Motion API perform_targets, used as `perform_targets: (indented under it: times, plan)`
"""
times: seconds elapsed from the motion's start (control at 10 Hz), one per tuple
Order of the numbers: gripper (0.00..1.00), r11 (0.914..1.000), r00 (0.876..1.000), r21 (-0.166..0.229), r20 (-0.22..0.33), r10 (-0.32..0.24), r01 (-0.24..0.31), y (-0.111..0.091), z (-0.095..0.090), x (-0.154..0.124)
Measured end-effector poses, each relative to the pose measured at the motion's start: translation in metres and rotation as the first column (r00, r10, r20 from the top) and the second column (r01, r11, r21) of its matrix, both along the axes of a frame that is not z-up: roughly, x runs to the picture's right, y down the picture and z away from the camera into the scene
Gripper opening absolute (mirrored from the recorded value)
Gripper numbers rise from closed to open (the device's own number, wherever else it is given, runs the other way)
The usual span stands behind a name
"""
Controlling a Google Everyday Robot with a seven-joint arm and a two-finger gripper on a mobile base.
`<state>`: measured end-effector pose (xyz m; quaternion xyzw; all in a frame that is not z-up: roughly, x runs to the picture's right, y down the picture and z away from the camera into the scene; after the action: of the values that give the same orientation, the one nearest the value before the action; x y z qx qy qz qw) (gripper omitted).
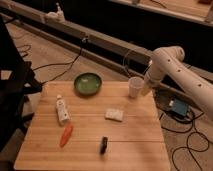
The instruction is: Knock the eraser over
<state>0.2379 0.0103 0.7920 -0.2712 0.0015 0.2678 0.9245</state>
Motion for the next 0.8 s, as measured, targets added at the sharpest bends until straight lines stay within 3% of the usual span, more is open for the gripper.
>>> perform_targets:
  times: [0.2, 0.3, 0.6, 0.8]
  plan:
    - [0.08, 1.0000, 1.000, 0.000, 0.000, 0.000, 0.000, 0.000, 0.000, 0.000]
    - [0.03, 1.0000, 1.000, 0.000, -0.001, 0.000, 0.000, 0.000, 0.000, 0.000]
    - [0.00, 0.9979, 0.998, -0.033, -0.008, -0.056, 0.056, 0.013, -0.005, 0.005]
    - [0.00, 0.9928, 0.997, -0.092, 0.012, -0.076, 0.077, 0.042, -0.010, 0.001]
